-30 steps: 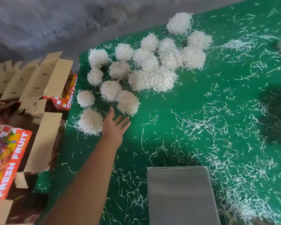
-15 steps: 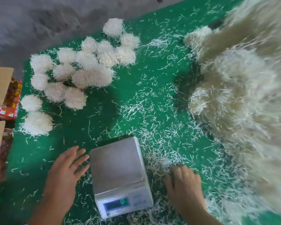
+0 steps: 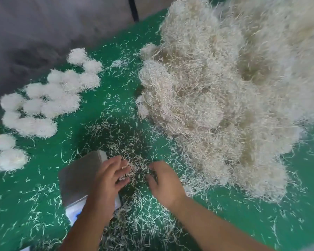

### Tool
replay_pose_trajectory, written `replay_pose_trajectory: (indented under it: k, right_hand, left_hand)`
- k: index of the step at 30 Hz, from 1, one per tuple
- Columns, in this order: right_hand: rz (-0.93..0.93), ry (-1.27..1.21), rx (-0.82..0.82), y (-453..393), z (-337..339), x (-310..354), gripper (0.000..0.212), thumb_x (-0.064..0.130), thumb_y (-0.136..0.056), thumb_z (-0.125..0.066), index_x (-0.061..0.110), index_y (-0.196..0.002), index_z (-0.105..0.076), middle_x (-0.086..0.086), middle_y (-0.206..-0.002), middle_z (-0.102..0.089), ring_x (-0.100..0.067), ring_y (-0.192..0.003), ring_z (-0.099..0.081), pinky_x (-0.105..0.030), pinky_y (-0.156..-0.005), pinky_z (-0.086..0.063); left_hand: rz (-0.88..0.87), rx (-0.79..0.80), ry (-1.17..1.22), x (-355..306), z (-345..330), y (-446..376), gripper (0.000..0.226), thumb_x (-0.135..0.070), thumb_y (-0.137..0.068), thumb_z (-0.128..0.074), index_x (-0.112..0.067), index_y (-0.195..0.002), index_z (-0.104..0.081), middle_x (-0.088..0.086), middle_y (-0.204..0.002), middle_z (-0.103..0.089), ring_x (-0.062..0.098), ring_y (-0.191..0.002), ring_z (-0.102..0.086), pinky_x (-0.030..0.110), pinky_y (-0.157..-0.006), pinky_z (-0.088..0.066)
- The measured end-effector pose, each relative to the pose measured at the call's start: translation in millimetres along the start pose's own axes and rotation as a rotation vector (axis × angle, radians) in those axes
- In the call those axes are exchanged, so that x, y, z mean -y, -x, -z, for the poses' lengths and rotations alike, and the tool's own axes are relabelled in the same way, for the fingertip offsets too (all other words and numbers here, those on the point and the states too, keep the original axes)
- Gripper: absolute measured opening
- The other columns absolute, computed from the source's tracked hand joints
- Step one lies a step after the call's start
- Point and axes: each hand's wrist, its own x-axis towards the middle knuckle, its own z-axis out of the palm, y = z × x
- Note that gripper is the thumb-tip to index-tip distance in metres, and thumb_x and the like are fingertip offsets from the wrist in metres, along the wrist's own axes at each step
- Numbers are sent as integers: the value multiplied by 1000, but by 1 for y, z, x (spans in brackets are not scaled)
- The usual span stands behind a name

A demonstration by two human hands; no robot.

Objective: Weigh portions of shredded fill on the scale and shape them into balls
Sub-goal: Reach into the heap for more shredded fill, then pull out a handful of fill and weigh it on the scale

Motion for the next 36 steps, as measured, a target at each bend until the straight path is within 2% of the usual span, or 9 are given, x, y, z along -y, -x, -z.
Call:
replay_pose_trajectory:
  k: [4, 9, 13, 16, 20, 23, 29, 34, 36]
  right_hand:
    - [15, -5, -170, 26, 66, -8, 23, 35, -104, -56, 41, -126, -58, 20, -118, -58, 2, -103, -59, -15, -93, -54]
    - [-53, 254, -405, 59, 141, -32, 26, 40, -97, -62, 38, -122, -61, 21, -118, -53, -3, -113, -48, -30, -102, -45]
    - [-328, 309, -114, 76, 170, -56, 71, 41, -92, -72, 37, -154, -38, -4, -154, -43, -25, -140, -47, -50, -112, -49]
    - [-438, 321, 27, 76, 174, -70, 87, 24, -91, -72, 39, -160, -20, -11, -155, -41, -29, -138, -48, -51, -109, -52]
    - [-500, 248, 24, 62, 174, -80, 54, 11, -100, -53, 34, -147, -43, -4, -117, -67, -22, -96, -70, -42, -84, -64]
    - [-476, 120, 52, 57, 175, -69, 54, 0, -95, -45, 31, -136, -61, -2, -113, -74, -15, -84, -73, -36, -73, -67]
    - [-331, -87, 86, 66, 169, -17, 31, 20, -95, -56, 28, -123, -66, 12, -97, -66, 0, -68, -62, -16, -55, -49]
    - [-230, -331, 121, 88, 171, 34, 25, 13, -89, -58, 23, -108, -70, 0, -85, -74, -2, -53, -58, -19, -49, -54]
    - [-178, -359, 179, 93, 175, 49, 22, 13, -90, -59, 19, -107, -71, -2, -87, -75, -5, -60, -63, -28, -56, -63]
  left_hand:
    - [11, 86, -37, 0, -68, 27, 48, -44, -87, -70, -22, -129, -64, 1, -117, -77, 23, -105, -75, 47, -85, -57]
    - [68, 174, -96, 11, -132, 61, 30, -34, -99, -65, -21, -126, -66, 2, -115, -77, 23, -103, -75, 45, -85, -59]
    - [103, 207, -166, 18, -158, 94, 26, -29, -101, -64, -19, -125, -66, 6, -111, -77, 28, -102, -75, 51, -90, -60]
    - [126, 202, -231, 22, -161, 115, 26, -32, -101, -63, -20, -124, -65, 6, -112, -77, 29, -105, -74, 53, -94, -59]
    - [108, 156, -298, 26, -150, 127, 20, -18, -105, -59, -18, -123, -66, 4, -110, -78, 24, -100, -76, 48, -88, -62]
    - [137, 105, -268, 26, -142, 128, 21, -21, -105, -57, -16, -124, -66, 2, -109, -79, 27, -103, -75, 53, -91, -60]
    - [248, 56, -191, 15, -155, 123, 38, -45, -89, -69, -23, -120, -69, 7, -119, -73, 27, -109, -70, 48, -79, -64]
    - [371, 136, -33, -6, -159, 129, 28, -33, -105, -58, -25, -132, -63, 17, -146, -56, 19, -100, -74, 34, -73, -64]
    - [420, 152, 160, -16, -153, 128, 49, -45, -111, -44, -11, -141, -60, 26, -147, -56, 30, -115, -72, 46, -82, -62]
